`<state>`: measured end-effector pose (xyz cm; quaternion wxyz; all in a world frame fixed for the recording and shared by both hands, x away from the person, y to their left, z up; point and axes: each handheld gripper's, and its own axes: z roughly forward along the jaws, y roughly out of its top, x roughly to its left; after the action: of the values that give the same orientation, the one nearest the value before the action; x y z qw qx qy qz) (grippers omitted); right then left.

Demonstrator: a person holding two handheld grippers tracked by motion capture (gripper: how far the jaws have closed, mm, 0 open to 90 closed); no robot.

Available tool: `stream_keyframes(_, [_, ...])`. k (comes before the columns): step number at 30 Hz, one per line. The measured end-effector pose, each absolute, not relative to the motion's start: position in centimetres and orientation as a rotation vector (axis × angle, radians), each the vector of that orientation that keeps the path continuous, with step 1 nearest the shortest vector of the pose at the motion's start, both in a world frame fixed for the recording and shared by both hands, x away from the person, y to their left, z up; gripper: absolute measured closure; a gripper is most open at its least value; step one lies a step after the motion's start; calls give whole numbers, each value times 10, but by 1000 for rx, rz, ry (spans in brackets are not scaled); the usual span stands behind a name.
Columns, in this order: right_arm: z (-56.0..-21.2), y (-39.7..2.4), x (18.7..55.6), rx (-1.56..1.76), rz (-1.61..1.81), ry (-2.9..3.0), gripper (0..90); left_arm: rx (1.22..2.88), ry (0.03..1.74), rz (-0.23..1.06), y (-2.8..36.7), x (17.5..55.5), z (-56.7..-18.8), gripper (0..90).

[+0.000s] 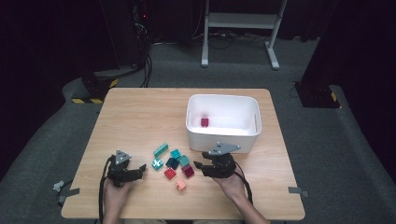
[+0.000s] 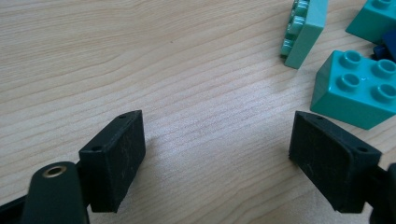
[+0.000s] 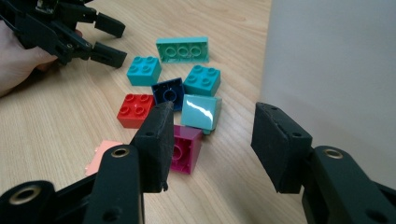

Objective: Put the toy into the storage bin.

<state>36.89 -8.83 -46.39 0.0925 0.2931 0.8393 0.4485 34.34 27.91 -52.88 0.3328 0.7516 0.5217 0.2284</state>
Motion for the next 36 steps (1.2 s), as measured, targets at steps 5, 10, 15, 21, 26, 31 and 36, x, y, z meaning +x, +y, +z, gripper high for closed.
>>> stream_keyframes(5, [-473,-85,367,884,1332,2505,491,1963,1363,596,279,343,-529,186])
stream_keyframes(10, [-481,-78,364,891,1330,2516,491,1963,1363,597,279,343,-529,186])
stream_keyframes(15, [-489,-69,362,887,1318,2538,484,1963,1363,597,279,343,-529,186])
stream_keyframes(21, [-497,-58,362,869,1280,2559,469,1963,1363,597,279,343,-529,186])
stream_keyframes(26, [-504,-48,363,882,1235,2570,442,1963,1363,597,279,343,-529,186])
stream_keyframes(31, [-511,-43,366,912,1229,2590,421,1964,1363,597,279,343,-529,186])
stream_keyframes(36, [-519,-41,365,933,1197,2592,424,1962,1366,599,279,343,-529,186])
